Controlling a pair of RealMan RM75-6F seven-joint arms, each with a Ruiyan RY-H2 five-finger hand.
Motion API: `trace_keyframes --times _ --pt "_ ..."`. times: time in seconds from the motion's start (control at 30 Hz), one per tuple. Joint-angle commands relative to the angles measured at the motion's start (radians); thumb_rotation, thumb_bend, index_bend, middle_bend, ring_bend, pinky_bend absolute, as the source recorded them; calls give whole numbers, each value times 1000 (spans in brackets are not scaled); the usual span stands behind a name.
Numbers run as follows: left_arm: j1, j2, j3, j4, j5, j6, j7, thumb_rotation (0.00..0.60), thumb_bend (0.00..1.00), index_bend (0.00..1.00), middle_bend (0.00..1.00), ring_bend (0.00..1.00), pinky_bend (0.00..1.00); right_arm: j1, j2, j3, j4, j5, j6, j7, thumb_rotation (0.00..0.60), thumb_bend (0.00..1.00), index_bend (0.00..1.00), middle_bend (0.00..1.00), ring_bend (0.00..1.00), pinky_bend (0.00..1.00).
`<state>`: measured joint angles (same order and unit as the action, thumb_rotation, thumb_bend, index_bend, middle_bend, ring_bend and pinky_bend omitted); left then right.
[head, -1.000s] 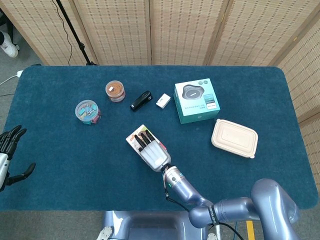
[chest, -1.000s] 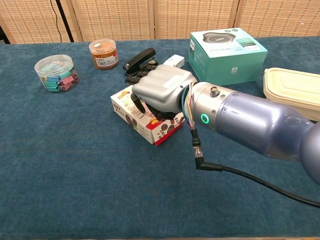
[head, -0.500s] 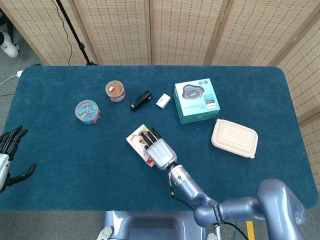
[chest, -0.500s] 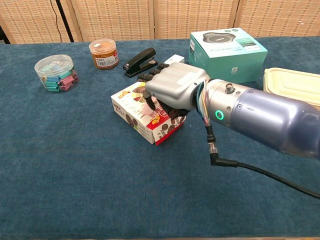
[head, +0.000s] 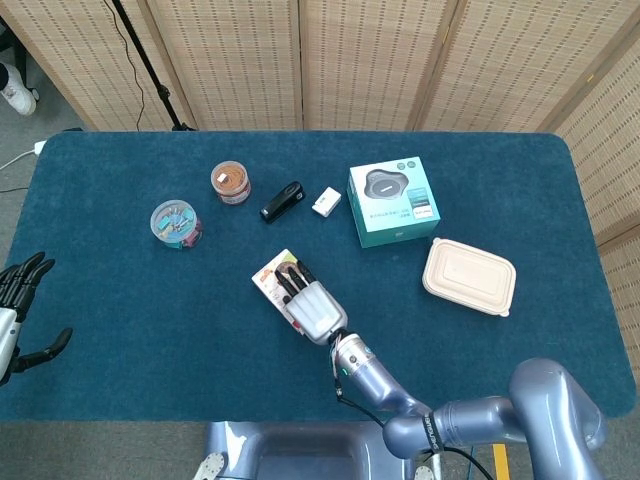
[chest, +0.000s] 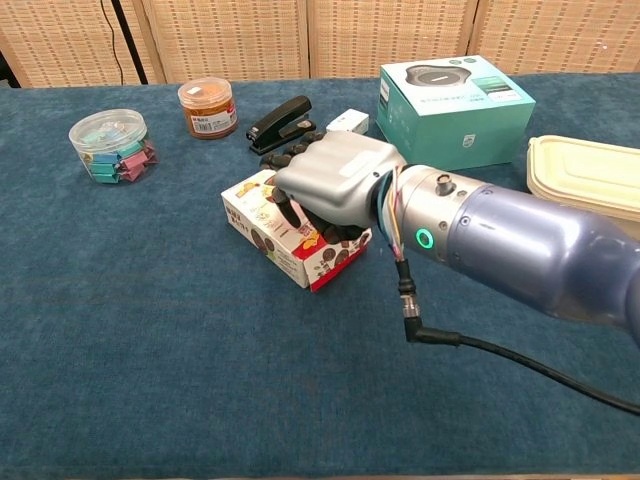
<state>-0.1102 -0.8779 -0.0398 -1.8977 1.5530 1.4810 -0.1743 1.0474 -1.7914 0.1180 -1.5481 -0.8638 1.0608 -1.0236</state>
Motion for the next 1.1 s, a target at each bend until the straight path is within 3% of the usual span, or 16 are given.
trace_keyframes --times 0.03,0.9,1.1 --pt "1 1 0 1 2 2 -4 600 299 0 0 0 0 4 -9 3 7 7 -1 -6 600 1000 371 0 0 0" --pt "1 1 3 4 7 2 -5 600 299 0 0 0 0 24 -25 31 16 25 8 -34 600 1000 368 0 0 0" --pt "1 1 5 3 8 1 -2 600 299 0 0 0 0 25 -20 41 3 4 18 -18 600 1000 328 0 0 0"
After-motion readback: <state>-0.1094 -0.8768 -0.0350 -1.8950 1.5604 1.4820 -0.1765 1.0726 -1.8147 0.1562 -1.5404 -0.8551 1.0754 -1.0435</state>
